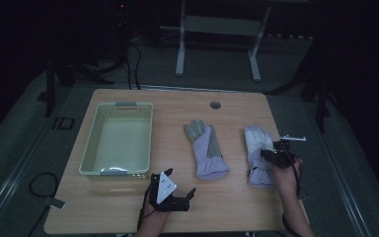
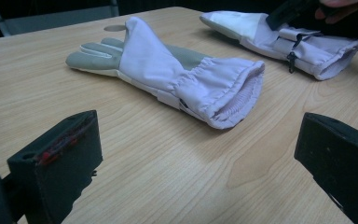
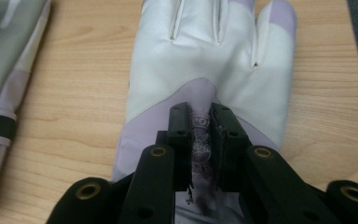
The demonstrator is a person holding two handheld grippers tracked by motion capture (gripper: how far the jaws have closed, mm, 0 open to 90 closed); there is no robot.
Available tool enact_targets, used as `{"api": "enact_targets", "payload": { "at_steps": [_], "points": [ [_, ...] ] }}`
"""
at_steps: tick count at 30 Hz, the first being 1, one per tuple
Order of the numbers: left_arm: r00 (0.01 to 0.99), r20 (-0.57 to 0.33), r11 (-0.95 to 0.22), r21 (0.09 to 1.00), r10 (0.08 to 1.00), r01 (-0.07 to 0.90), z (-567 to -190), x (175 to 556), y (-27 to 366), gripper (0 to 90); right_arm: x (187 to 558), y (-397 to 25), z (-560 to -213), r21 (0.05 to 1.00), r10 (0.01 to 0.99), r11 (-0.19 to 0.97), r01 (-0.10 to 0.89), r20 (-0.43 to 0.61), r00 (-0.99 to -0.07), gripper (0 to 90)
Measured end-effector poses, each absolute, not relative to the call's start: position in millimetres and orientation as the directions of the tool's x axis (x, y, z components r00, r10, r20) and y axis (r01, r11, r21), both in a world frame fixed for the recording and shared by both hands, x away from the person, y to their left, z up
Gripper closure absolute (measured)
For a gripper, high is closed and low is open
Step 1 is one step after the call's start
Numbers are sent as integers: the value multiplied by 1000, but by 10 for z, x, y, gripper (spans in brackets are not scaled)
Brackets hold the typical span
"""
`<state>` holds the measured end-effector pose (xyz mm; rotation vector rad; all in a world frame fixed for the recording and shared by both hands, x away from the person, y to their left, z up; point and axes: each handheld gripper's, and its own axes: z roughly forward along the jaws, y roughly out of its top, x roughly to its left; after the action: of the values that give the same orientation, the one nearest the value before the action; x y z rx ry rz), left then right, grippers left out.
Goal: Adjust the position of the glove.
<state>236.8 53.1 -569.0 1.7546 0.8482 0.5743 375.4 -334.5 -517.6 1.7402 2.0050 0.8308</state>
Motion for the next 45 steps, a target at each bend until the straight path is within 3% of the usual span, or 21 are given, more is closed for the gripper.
{"api": "enact_targets", "payload": {
  "at_steps": [2,10,14,21,28,32,38,39,45],
  "points": [
    [633,-21,-193,944,774,268,-5690,2368,531,7,3754,-3341,-5188,640,978,73,765,104,-181,787],
    [636,-31,-186,944,771,272,-5690,2373,534,7,3709,-3367,-5173,669,972,113,735,79,-221,629],
    [639,-34,-184,944,769,273,-5690,2375,535,7,3666,-3419,-5086,682,952,165,712,78,-295,492],
    [640,-27,-189,945,768,265,-5691,2369,527,7,3597,-3521,-4992,695,912,270,667,38,-409,466],
    [641,-31,-186,945,767,269,-5690,2372,531,7,3629,-3537,-5178,670,907,280,688,49,-417,437],
    [642,-29,-187,945,767,267,-5691,2371,530,7,3667,-3535,-5366,651,911,261,713,78,-404,583],
    [641,-32,-185,945,767,269,-5691,2371,531,7,3650,-3519,-5374,658,913,239,714,99,-396,717],
    [641,-28,-187,946,767,266,-5691,2370,529,7,3627,-3481,-5352,658,915,252,710,77,-396,774],
    [639,-33,-184,945,768,270,-5690,2373,532,7,3616,-3527,-5233,658,915,215,722,122,-384,806]
  ]
}}
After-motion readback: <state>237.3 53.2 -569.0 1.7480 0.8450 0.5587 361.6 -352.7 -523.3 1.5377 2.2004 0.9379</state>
